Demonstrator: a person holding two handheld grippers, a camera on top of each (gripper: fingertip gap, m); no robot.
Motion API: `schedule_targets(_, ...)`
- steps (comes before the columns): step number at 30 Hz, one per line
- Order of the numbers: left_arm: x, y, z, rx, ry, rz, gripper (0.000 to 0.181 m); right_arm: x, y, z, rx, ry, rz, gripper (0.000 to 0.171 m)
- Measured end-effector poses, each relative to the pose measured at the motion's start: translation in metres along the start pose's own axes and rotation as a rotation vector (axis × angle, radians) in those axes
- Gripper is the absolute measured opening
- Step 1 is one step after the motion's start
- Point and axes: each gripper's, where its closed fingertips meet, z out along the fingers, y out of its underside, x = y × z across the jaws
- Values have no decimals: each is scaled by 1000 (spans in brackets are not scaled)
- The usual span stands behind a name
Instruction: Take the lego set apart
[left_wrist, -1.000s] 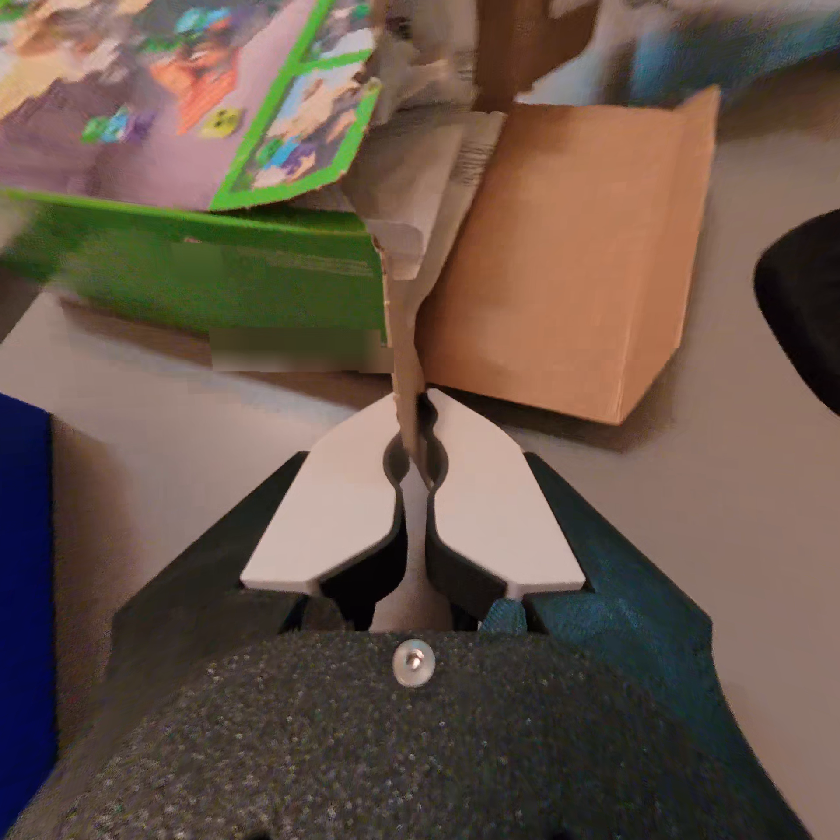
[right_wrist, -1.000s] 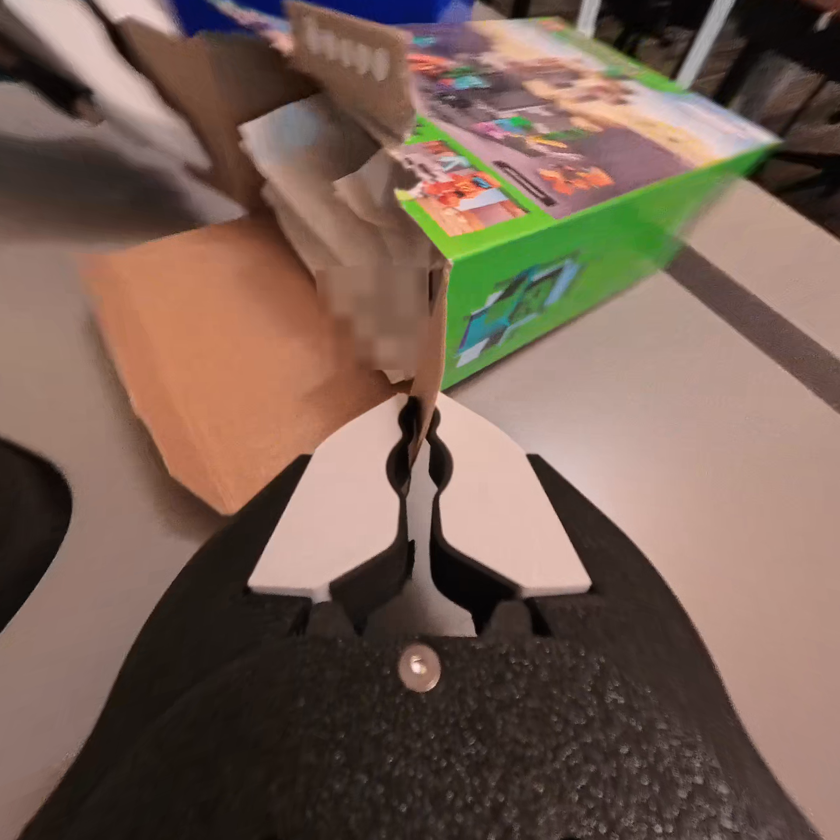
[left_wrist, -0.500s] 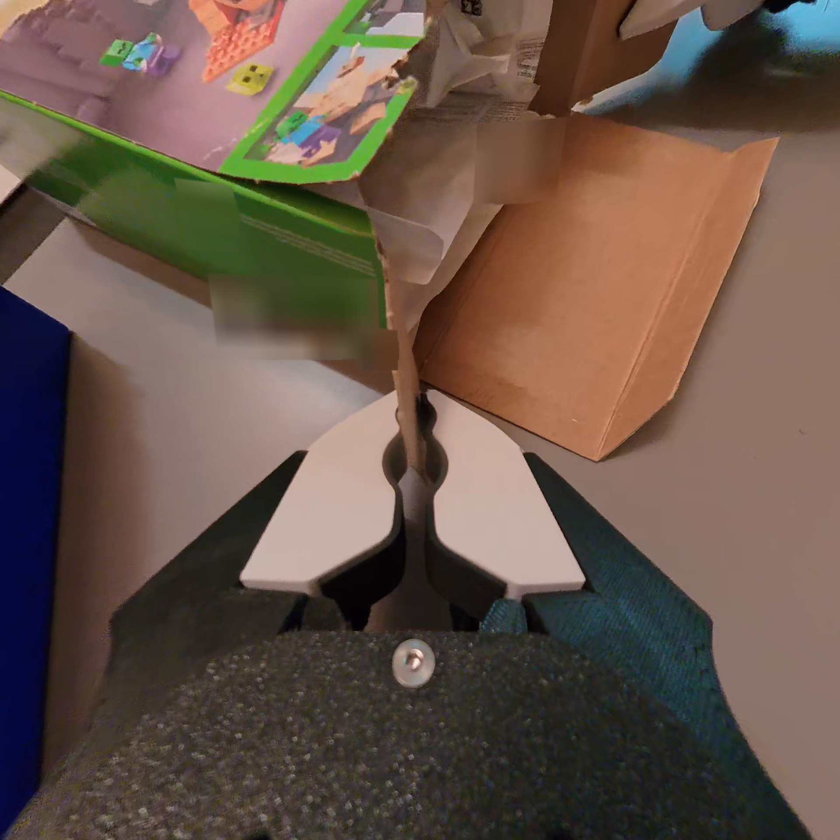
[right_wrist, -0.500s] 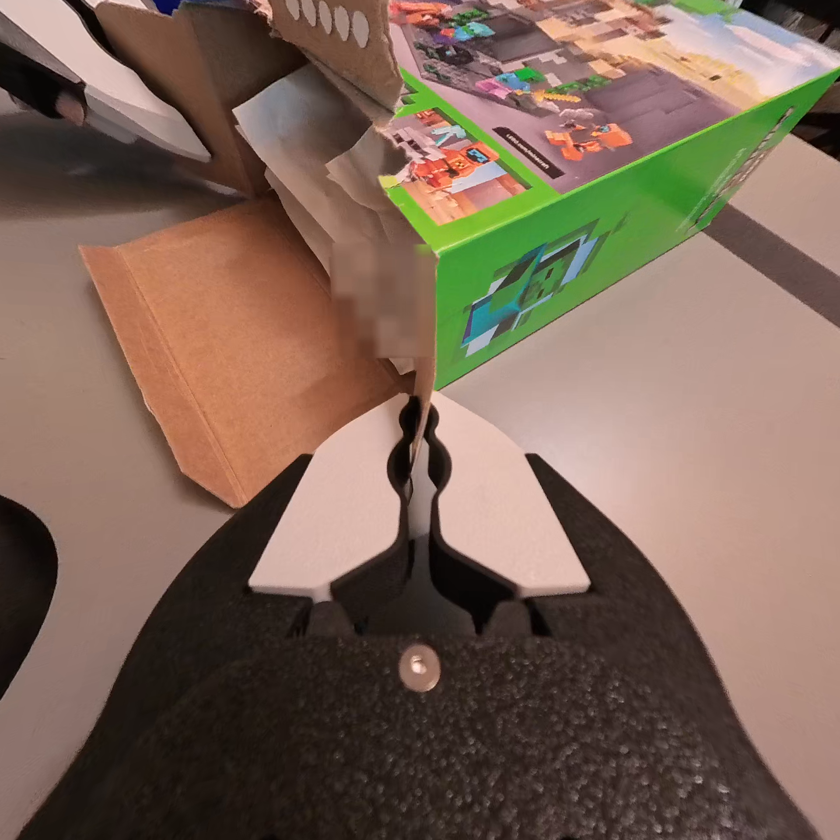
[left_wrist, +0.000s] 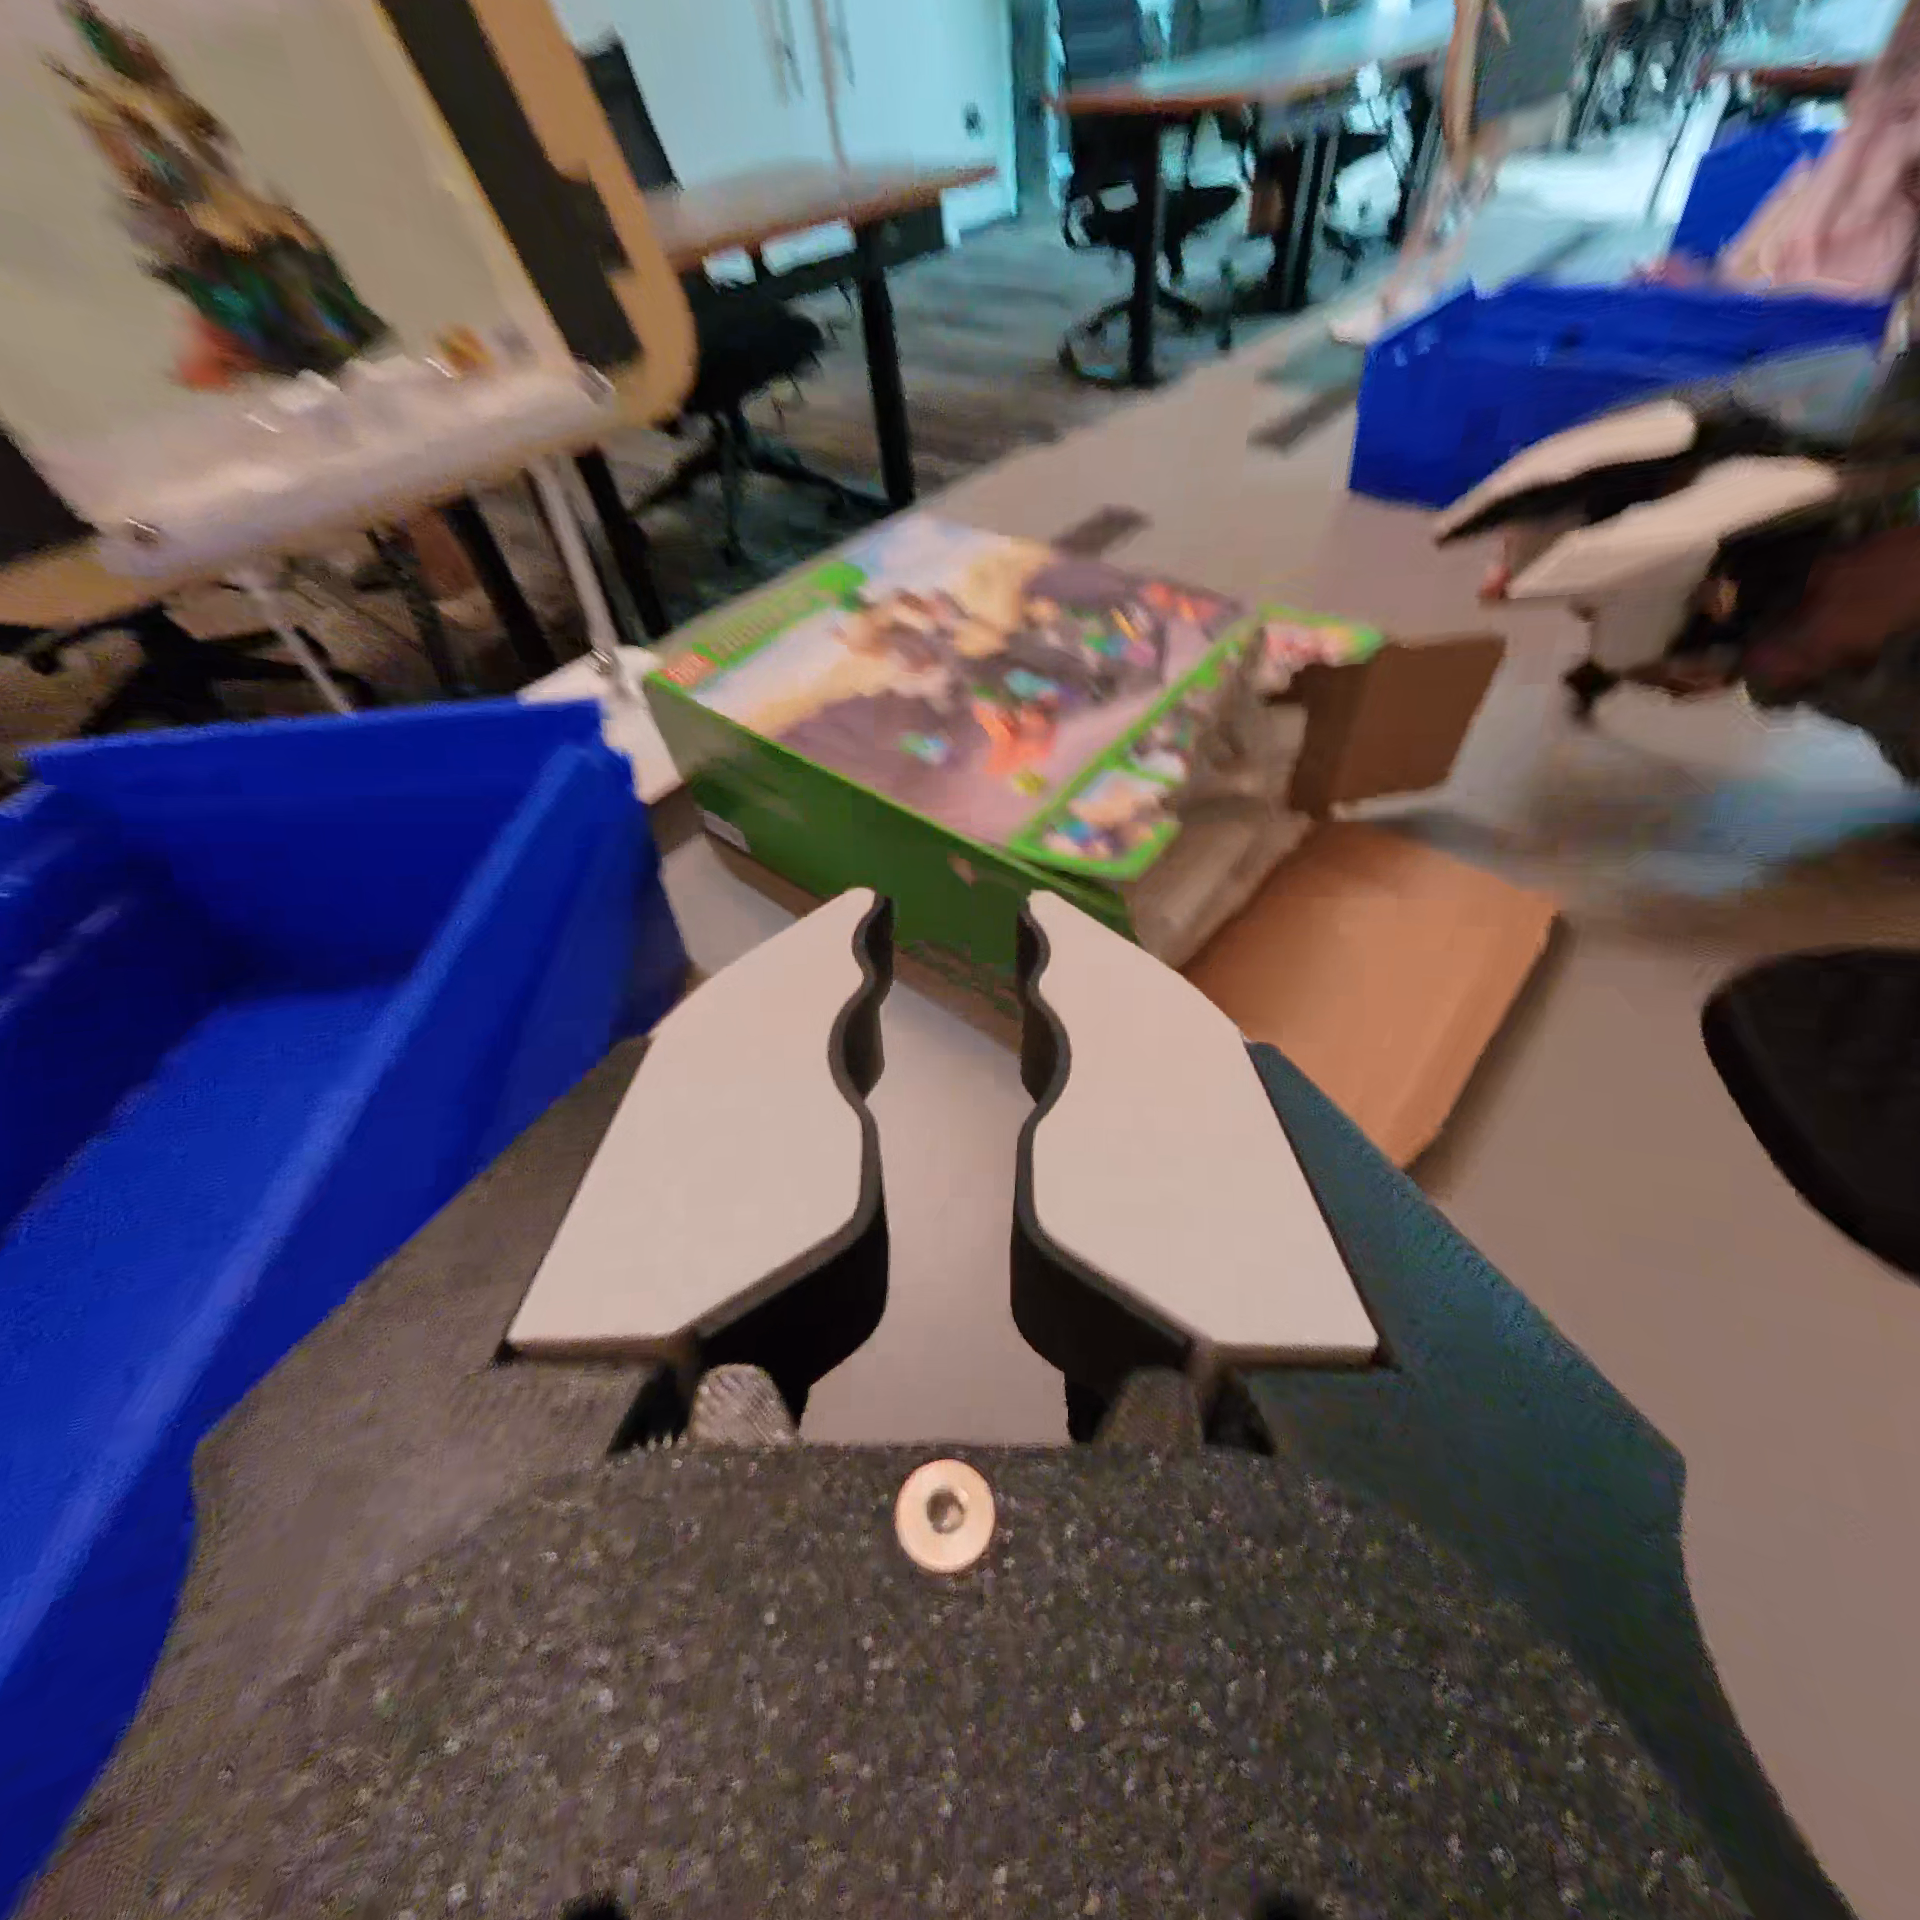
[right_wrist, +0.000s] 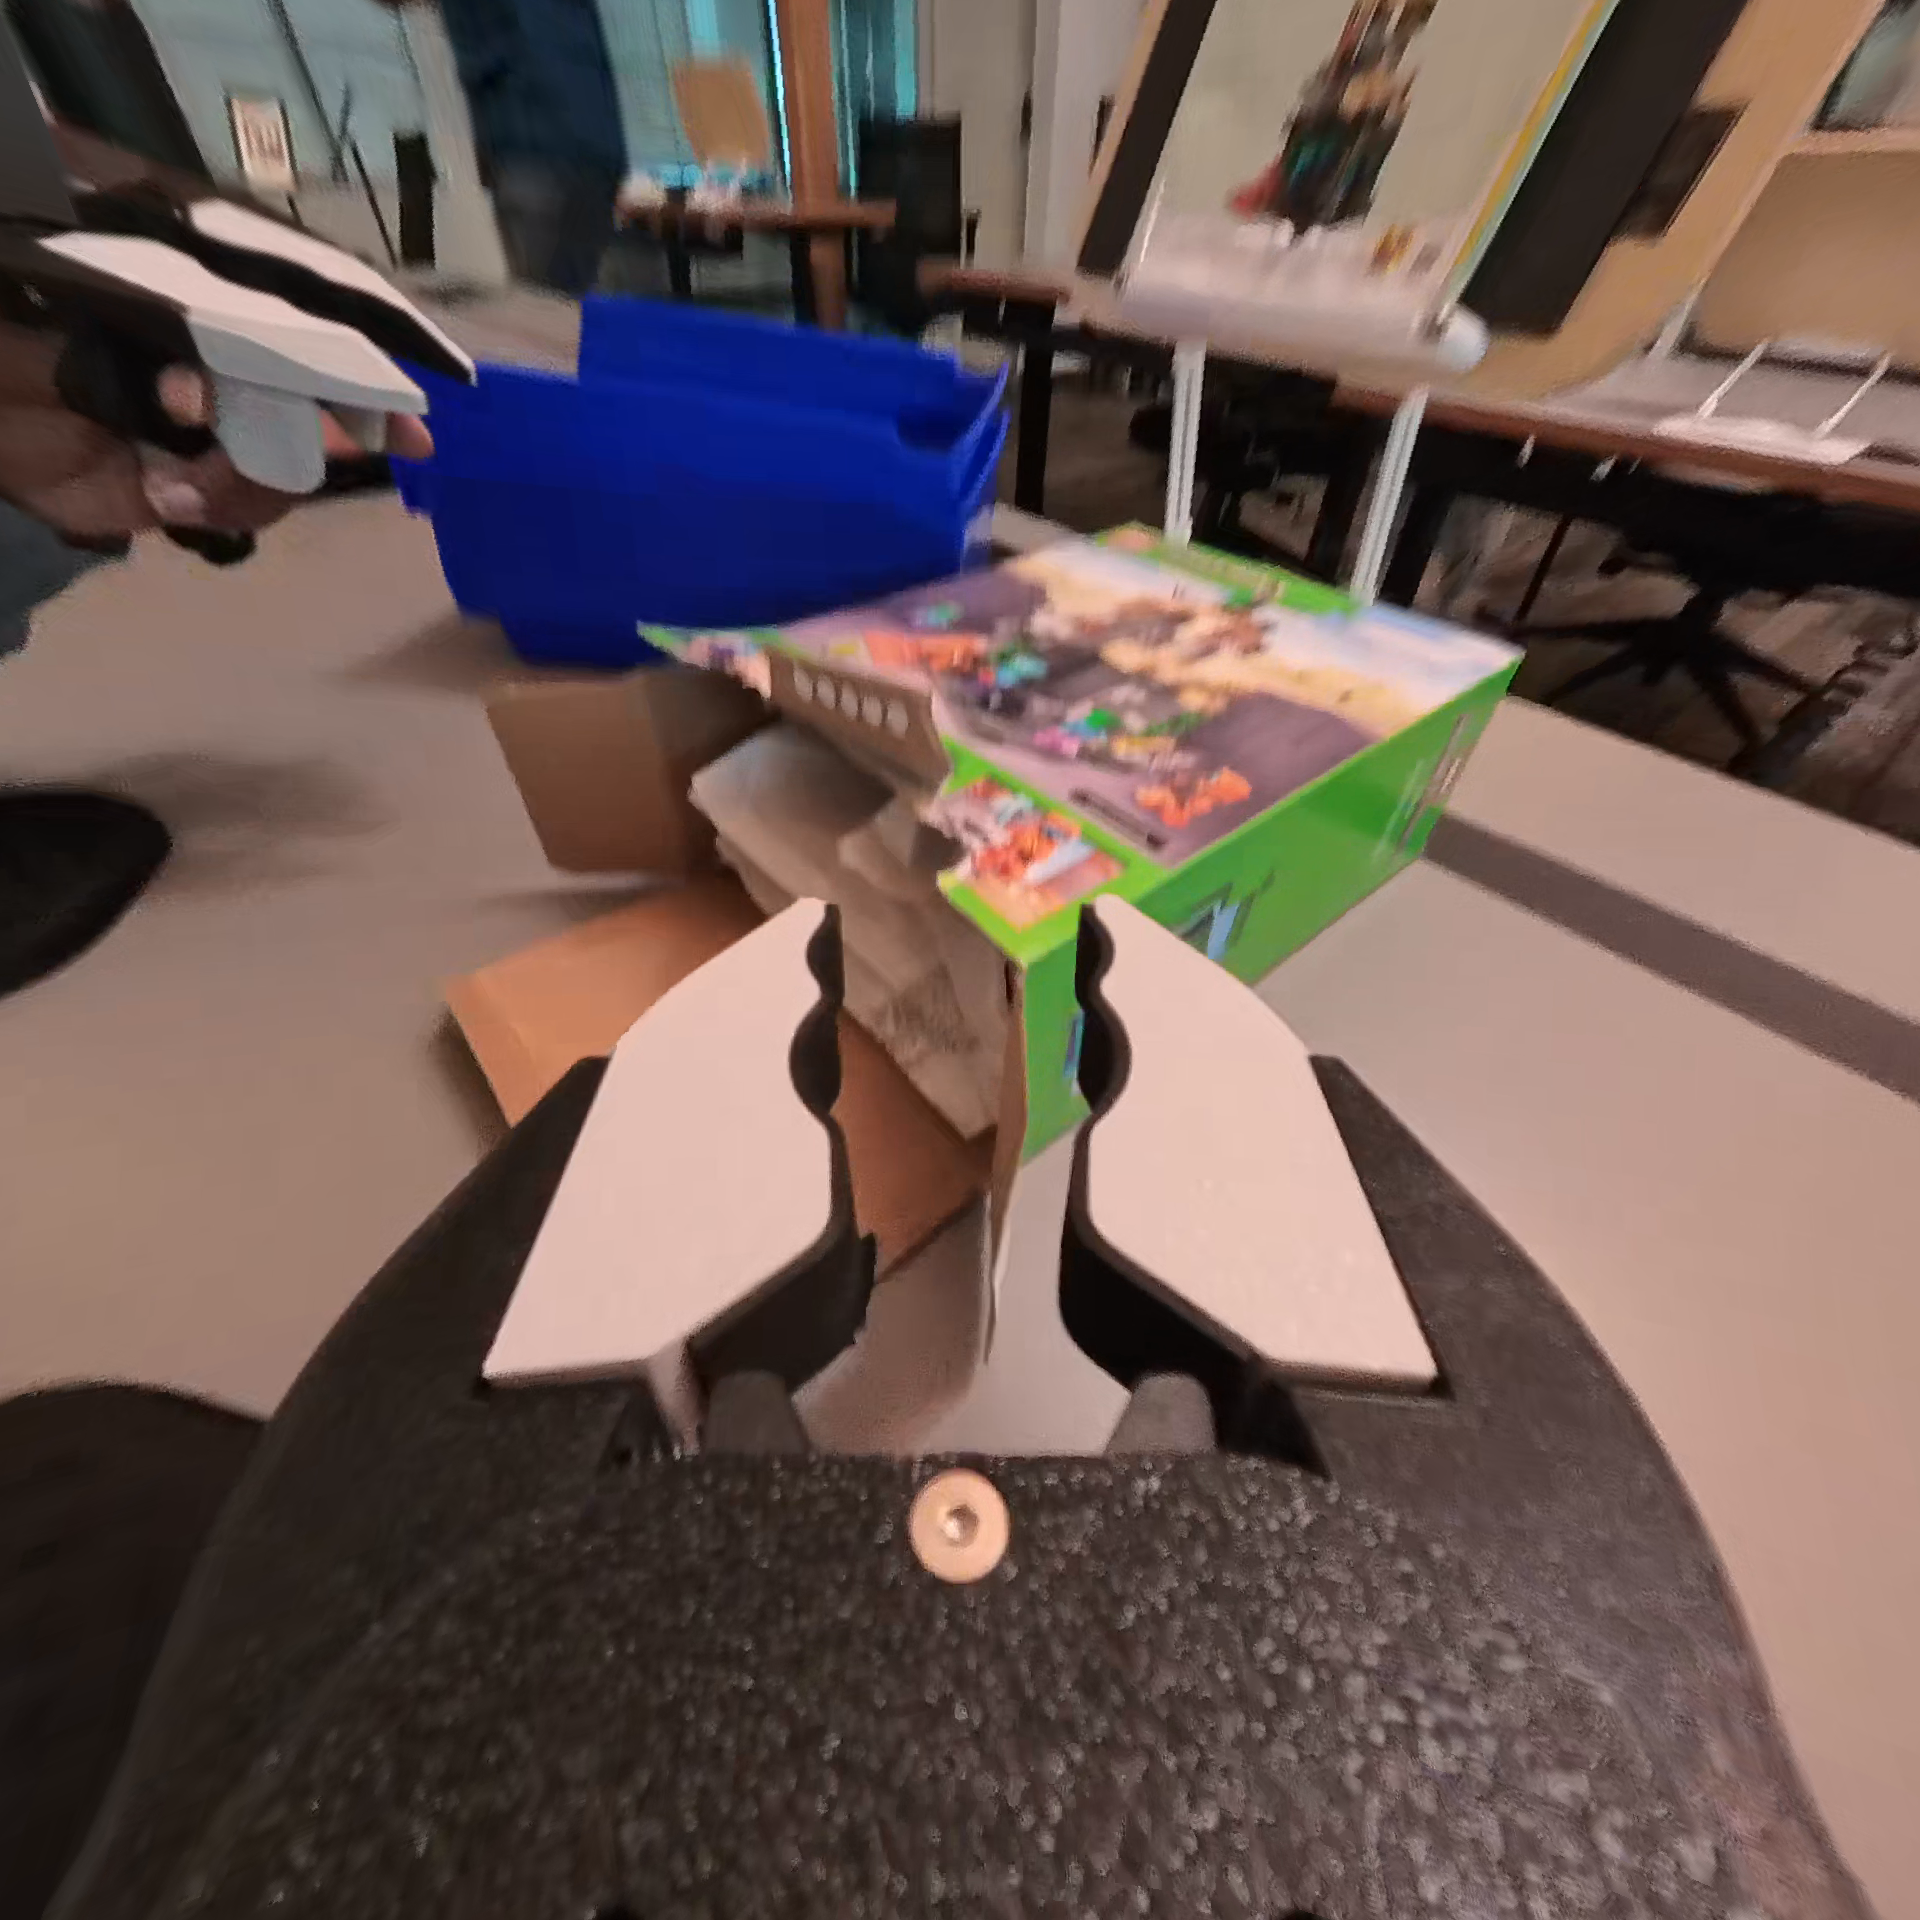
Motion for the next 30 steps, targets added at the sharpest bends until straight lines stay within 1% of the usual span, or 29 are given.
schedule_targets(4, -49, -52, -6, 97, -74, -86, 21, 6, -25, 7, 129, 74, 6, 42)
schedule_targets(8, -109, -94, 6, 199, -190, -186, 27, 13, -34, 12, 189, 148, 20, 42)
schedule_targets(10, -143, -104, 14, 212, -336, -190, 25, 22, -40, 12, 198, 221, -2, 42)
schedule_targets(11, -160, -109, 16, 223, -433, -165, 20, 29, -43, 12, 195, 272, -15, 41)
schedule_targets(13, -179, -116, 24, 227, -565, -97, 19, 41, -55, 12, 194, 360, -37, 39)
schedule_targets(16, -194, -122, 44, 232, -649, -86, 16, 65, -82, 12, 208, 521, -69, 18)
schedule_targets(17, -198, -123, 51, 234, -660, -93, 13, 71, -92, 14, 220, 561, -82, 4)
schedule_targets(18, -201, -124, 59, 231, -673, -98, 11, 76, -103, 17, 239, 586, -91, 0)
schedule_targets(19, -205, -125, 65, 232, -688, -99, 9, 81, -111, 21, 248, 613, -90, 0)
schedule_targets(21, -214, -127, 79, 220, -704, -100, 7, 88, -122, 35, 246, 615, -75, 0)
schedule_targets(24, -233, -128, 101, 179, -723, -105, 5, 92, -128, 55, 242, 570, -43, 0)
schedule_targets(27, -260, -124, 123, 108, -739, -112, 6, 89, -124, 73, 223, 513, -24, 0)
schedule_targets(30, -286, -119, 146, 47, -744, -119, 15, 82, -113, 87, 147, 455, -69, 0)
